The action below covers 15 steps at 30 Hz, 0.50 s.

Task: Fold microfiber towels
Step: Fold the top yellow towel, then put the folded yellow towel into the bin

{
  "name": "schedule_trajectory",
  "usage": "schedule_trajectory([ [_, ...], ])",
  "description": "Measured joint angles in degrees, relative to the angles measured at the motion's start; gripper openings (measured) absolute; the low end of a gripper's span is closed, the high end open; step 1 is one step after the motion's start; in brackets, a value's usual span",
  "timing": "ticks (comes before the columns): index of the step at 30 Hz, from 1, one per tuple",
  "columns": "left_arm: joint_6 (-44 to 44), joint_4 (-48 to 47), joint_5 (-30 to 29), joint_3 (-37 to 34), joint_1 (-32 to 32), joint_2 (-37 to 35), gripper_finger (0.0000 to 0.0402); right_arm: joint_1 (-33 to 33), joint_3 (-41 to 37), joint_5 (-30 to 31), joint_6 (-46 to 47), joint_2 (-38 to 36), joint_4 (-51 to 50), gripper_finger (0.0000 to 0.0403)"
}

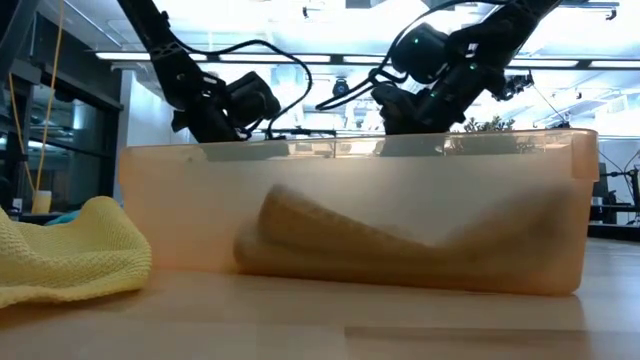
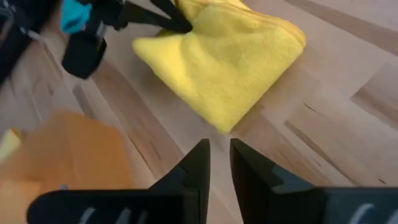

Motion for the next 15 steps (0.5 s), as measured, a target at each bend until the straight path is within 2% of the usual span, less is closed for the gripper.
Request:
schedule_trajectory([
  [4, -0.03, -0.85, -0.52, -0.11, 0.55, -2.29, 0.0, -0.73, 0.0, -0.16, 4.17, 0.03, 1.91, 0.006],
  [7, 1.79, -1.38, -2.16, -0.11, 0.81, -4.84, 0.0, -1.66, 0.0, -0.36, 7.4, 0.07, 3.73, 0.0081],
  [15, 4.83, -6.11, -3.44, -0.12, 4.44, -12.74, 0.0, -5.23, 0.0, -4.53, 18.61, 5.98, 9.02, 0.0208],
])
